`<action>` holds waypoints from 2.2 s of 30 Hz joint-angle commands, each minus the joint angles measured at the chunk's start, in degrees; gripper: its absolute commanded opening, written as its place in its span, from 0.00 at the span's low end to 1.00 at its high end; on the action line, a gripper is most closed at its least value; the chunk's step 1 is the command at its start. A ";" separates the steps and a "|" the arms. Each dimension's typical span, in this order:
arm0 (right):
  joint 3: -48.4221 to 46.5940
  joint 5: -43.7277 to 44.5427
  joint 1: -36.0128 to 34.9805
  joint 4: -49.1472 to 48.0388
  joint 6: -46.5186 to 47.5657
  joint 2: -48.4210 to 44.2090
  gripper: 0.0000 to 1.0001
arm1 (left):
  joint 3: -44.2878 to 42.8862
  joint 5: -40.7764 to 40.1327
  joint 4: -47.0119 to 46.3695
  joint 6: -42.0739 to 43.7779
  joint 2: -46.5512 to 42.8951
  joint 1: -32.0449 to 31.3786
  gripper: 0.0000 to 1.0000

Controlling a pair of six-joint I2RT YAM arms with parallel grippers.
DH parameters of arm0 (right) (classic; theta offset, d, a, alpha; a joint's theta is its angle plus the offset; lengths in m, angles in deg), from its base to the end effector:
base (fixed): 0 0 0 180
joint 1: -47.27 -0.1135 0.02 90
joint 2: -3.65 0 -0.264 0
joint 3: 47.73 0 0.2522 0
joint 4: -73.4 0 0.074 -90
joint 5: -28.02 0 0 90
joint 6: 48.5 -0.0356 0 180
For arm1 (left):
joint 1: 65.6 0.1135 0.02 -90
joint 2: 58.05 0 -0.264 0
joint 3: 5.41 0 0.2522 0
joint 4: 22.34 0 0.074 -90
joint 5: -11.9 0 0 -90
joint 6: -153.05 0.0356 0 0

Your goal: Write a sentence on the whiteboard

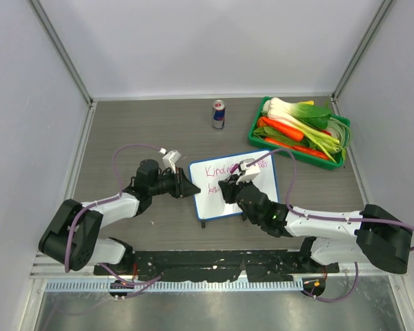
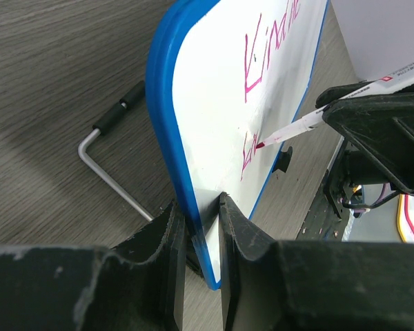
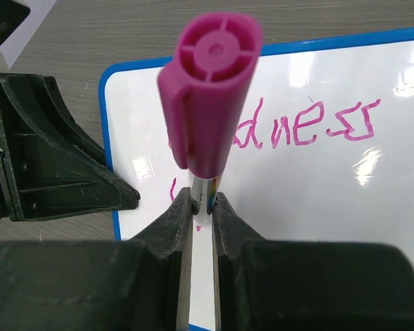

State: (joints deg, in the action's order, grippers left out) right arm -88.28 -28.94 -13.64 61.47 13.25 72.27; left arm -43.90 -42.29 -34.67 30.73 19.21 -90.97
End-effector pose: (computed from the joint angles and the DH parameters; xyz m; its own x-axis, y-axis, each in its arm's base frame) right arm 0.1366 0.2056 0.2118 -0.3453 0.1955 -0.9179 -0.3570 0.8772 0.3212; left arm 0.2174 -0.1262 0.1673 -0.7789 -0.1105 -0.6174 0.4786 0.5315 -0.6989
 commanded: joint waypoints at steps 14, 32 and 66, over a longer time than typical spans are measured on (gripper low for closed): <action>-2.75 5.11 0.88 -1.47 1.44 0.11 0.01 | 0.38 -4.17 4.73 3.93 2.03 -0.47 0.00; 0.42 1.33 0.96 1.35 -0.31 -2.26 0.01 | 0.30 -4.26 4.73 3.93 2.11 -0.47 0.00; -2.22 3.61 2.37 2.23 0.92 -2.61 0.01 | 0.21 -4.17 4.73 4.01 2.38 -0.39 0.00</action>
State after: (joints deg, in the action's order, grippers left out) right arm -88.95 -27.54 -11.43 64.60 14.00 69.67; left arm -43.99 -42.20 -34.69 30.73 19.36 -90.97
